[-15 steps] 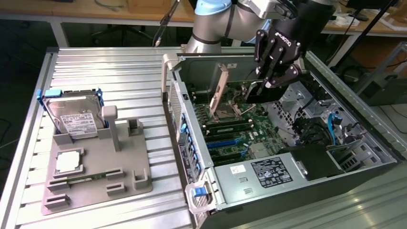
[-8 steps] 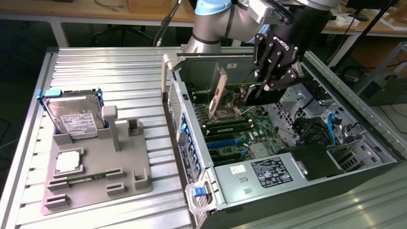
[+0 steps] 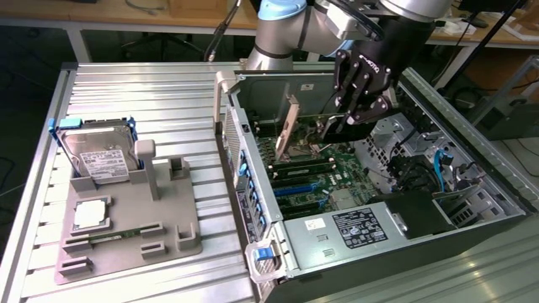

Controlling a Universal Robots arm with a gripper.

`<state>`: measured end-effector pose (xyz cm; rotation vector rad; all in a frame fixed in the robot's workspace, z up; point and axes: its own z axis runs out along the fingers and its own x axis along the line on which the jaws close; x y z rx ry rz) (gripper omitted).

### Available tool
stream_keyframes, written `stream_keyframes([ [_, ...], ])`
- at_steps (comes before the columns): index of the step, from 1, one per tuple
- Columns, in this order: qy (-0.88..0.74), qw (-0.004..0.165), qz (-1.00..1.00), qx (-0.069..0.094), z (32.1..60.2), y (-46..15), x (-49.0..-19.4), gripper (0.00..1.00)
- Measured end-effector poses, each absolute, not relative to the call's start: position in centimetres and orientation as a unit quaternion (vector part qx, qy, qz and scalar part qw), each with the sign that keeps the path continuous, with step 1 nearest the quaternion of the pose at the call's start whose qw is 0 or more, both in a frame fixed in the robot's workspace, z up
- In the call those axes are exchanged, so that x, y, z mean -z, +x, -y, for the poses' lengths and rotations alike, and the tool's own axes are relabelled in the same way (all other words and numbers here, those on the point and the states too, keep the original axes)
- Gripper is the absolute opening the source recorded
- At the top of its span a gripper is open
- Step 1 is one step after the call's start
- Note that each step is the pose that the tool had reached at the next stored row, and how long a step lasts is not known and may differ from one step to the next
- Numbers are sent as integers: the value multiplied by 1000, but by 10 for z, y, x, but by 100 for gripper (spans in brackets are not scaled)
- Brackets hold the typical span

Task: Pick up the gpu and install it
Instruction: 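Insert the gpu into the slot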

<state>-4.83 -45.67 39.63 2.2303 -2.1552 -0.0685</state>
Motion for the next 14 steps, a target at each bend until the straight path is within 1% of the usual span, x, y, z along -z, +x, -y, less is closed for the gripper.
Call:
stream_keyframes([
  [14,718,20,695,22,457,-48,-386,27],
])
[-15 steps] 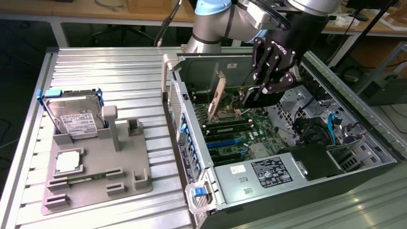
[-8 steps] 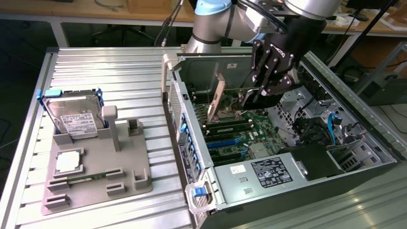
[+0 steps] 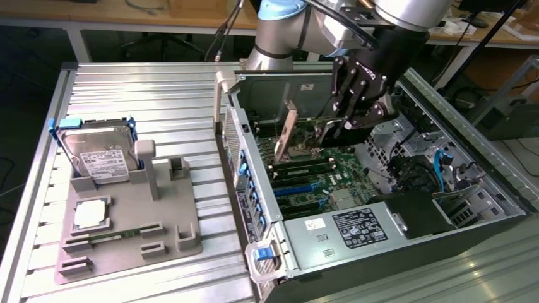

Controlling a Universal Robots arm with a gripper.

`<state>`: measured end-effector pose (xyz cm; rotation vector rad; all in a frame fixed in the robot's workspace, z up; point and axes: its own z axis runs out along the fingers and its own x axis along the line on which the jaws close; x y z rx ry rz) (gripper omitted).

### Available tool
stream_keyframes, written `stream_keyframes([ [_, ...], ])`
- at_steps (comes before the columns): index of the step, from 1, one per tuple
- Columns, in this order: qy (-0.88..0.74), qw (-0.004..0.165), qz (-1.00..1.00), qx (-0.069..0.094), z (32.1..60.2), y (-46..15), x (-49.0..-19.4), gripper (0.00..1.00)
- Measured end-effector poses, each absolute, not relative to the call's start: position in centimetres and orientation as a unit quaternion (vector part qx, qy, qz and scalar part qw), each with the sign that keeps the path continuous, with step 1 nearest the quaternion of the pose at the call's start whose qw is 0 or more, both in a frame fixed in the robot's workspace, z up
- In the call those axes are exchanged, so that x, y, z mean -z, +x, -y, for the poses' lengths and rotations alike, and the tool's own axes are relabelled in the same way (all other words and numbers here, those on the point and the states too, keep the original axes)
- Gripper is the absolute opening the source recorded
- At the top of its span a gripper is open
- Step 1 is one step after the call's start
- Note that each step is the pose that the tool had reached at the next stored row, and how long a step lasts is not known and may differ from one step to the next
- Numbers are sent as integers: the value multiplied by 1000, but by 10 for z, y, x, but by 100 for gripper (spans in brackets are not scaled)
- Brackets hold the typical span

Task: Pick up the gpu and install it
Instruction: 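Insert the gpu into the slot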

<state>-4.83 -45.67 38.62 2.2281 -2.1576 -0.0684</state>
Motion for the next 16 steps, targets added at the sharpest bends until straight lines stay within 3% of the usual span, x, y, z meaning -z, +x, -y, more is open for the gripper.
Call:
stream_keyframes([
  [16,718,20,695,22,457,-48,-377,27],
])
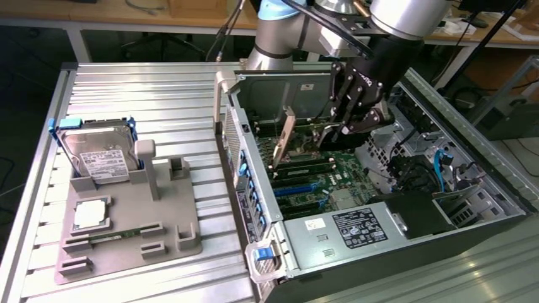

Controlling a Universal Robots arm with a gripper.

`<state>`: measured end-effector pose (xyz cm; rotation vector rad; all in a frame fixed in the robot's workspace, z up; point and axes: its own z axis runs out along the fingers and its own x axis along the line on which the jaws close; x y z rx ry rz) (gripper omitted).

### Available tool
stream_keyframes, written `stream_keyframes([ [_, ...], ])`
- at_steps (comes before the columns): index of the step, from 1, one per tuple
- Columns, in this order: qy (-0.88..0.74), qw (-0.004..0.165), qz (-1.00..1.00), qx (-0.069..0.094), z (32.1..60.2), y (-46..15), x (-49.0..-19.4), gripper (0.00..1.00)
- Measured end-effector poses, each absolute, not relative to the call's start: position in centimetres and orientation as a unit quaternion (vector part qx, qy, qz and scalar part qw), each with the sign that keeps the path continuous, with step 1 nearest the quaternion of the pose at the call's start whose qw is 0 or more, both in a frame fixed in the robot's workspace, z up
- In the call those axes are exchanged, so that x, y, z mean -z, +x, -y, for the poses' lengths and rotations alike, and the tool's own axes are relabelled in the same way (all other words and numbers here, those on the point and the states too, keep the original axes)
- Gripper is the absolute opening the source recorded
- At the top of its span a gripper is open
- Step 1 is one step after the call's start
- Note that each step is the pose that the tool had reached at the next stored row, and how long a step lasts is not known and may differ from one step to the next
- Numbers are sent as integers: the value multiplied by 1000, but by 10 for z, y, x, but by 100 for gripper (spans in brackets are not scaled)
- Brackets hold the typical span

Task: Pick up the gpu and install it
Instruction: 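Insert the gpu into the slot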

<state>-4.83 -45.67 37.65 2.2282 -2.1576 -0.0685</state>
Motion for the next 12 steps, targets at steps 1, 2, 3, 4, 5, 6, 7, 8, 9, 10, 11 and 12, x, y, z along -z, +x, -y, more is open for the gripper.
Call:
stream_keyframes([
  [1,718,20,695,22,457,-48,-376,27],
  [2,718,20,695,22,457,-48,-375,27],
  [3,718,20,695,22,457,-48,-375,27],
  [4,718,20,695,22,457,-48,-374,27],
  [5,718,20,695,22,457,-48,-373,27],
  [6,718,20,695,22,457,-48,-373,27],
  [7,718,20,695,22,457,-48,-372,27],
  [8,718,20,695,22,457,-48,-372,27],
  [9,718,20,695,22,457,-48,-371,27],
  [10,718,20,695,22,457,-48,-371,27],
  [11,718,20,695,22,457,-48,-370,27],
  [12,718,20,695,22,457,-48,-370,27],
])
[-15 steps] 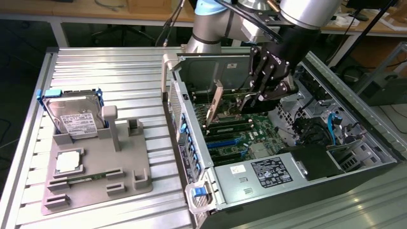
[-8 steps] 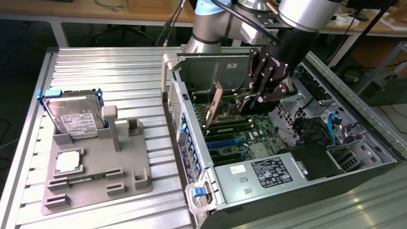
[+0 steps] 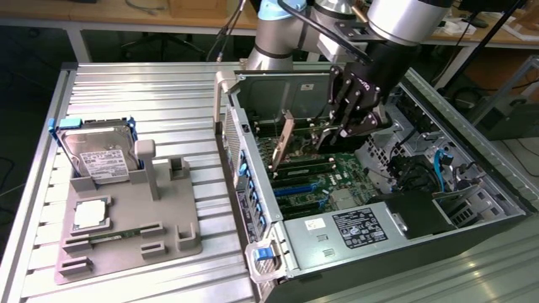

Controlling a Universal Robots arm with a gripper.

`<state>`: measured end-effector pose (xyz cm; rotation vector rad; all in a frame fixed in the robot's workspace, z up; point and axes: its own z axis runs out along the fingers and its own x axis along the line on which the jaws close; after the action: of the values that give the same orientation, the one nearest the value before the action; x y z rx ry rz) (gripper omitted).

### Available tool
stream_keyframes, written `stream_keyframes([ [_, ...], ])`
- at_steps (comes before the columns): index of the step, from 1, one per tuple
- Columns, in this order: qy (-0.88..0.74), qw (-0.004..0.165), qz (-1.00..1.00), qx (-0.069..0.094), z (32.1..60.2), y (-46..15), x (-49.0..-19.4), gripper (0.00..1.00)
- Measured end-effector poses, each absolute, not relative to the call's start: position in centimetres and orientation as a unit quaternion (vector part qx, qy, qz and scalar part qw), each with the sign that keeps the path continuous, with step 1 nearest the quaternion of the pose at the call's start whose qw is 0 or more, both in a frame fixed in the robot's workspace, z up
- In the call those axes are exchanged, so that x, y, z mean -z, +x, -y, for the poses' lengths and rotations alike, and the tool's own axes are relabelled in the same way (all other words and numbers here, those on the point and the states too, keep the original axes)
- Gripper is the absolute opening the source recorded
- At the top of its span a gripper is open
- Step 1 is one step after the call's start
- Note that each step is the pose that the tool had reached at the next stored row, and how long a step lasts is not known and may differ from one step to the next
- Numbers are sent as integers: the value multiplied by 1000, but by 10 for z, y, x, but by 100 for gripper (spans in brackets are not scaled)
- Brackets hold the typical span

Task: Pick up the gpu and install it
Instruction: 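Insert the gpu into the slot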

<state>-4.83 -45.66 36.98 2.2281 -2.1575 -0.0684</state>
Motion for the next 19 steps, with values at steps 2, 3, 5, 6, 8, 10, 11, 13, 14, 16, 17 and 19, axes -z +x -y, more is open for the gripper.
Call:
stream_keyframes([
  [2,718,20,695,22,457,-48,-369,27],
  [3,718,20,695,22,457,-48,-368,27],
  [5,718,20,695,22,457,-48,-367,27],
  [6,718,20,695,22,457,-48,-367,27],
  [8,718,20,695,22,457,-48,-365,27],
  [10,718,20,695,22,457,-48,-365,27],
  [11,718,20,695,22,457,-48,-364,27],
  [13,718,20,695,22,457,-48,-363,27],
  [14,718,20,695,22,457,-48,-363,27],
  [16,718,20,695,22,457,-48,-362,27],
  [17,718,20,695,22,457,-48,-361,27],
  [19,718,20,695,22,457,-48,-360,27],
])
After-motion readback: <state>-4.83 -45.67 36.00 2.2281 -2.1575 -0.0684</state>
